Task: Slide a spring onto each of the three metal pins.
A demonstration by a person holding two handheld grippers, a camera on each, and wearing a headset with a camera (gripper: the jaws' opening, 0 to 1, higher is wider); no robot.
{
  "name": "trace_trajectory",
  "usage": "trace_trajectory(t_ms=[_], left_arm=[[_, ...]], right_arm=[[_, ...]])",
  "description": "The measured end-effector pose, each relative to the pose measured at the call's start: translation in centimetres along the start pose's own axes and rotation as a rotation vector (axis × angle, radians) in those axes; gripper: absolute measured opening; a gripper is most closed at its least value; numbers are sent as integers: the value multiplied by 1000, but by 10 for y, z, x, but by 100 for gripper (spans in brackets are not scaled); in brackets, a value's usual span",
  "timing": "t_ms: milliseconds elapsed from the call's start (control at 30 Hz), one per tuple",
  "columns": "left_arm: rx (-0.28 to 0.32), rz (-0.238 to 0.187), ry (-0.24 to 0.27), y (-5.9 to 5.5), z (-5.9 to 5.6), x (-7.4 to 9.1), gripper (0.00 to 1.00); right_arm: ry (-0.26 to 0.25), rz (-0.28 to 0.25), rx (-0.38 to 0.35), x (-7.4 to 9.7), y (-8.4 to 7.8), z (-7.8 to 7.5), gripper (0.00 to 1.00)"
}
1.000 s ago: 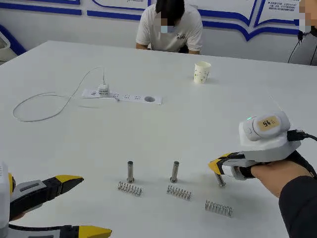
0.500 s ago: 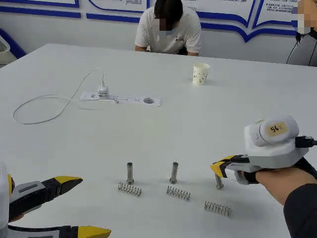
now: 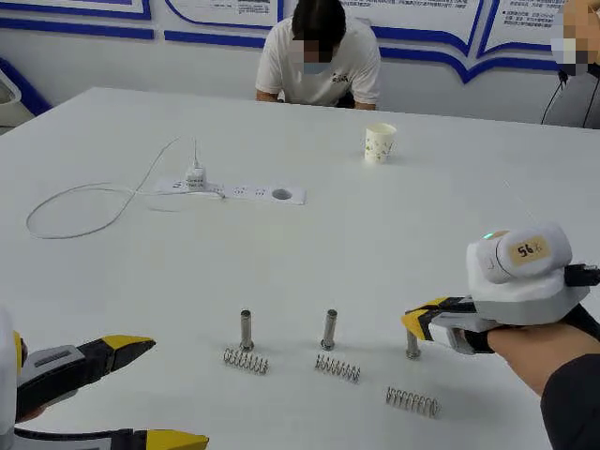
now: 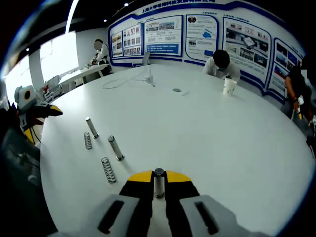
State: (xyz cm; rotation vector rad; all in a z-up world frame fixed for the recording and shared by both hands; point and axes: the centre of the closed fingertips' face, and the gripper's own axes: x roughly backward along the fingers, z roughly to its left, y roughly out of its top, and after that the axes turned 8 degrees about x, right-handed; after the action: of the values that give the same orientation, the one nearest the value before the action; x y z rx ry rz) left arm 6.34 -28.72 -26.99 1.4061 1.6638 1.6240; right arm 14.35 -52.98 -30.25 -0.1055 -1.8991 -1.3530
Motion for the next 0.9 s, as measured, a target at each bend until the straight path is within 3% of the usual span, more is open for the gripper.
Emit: trace_trajectory(t_ms=[900], left_arm=[[-3, -2, 3, 1, -1, 2, 77]], right_arm=[[-2, -25, 4, 5, 0, 2, 9]])
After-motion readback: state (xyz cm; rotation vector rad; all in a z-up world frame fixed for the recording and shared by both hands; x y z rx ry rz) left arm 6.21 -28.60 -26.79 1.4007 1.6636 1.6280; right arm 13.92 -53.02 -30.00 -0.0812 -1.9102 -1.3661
